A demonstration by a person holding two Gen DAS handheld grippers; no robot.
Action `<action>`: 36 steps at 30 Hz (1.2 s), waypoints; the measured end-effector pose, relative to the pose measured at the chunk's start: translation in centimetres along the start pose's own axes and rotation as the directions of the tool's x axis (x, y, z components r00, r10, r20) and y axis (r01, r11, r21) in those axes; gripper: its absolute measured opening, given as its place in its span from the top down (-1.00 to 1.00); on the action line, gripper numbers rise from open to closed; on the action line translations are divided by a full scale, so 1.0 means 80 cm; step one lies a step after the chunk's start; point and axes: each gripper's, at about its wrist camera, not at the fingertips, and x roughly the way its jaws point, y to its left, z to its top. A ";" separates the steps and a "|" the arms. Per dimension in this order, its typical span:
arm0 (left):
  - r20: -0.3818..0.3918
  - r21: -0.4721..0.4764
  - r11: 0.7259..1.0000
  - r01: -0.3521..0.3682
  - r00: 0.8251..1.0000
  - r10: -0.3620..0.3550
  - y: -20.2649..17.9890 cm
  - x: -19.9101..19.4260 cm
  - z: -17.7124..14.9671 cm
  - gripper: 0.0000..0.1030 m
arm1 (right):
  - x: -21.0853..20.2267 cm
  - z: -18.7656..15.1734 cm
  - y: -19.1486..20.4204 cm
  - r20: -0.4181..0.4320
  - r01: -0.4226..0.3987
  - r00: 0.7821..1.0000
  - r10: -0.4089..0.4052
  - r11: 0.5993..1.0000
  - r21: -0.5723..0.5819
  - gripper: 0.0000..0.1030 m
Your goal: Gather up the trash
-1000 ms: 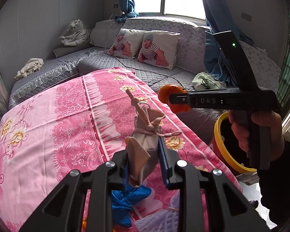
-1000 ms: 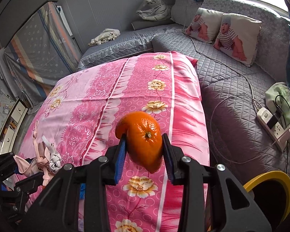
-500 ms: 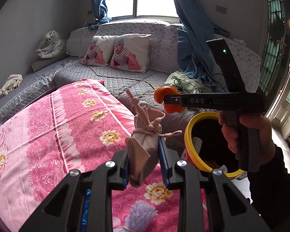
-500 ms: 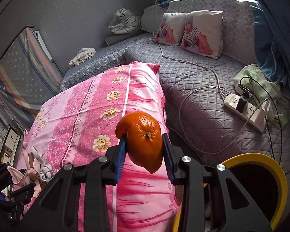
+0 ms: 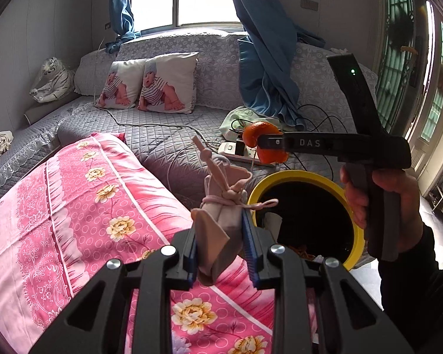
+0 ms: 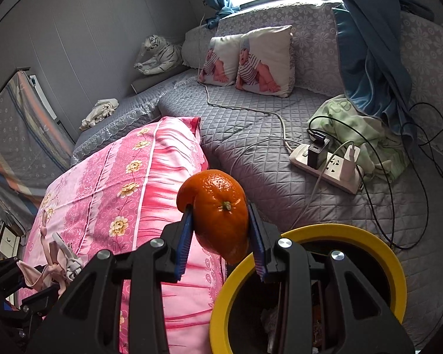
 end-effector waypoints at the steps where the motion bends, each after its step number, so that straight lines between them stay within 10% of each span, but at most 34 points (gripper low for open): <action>1: -0.002 0.004 1.000 0.005 1.000 -0.005 -0.003 0.002 0.001 0.53 | -0.003 0.000 -0.006 0.003 0.005 1.000 -0.005 1.000 0.006 0.35; 36: -0.088 0.089 0.985 0.145 0.987 -0.138 -0.110 0.089 0.020 0.53 | -0.038 -0.043 -0.144 -0.037 0.198 0.980 -0.195 0.966 0.166 0.33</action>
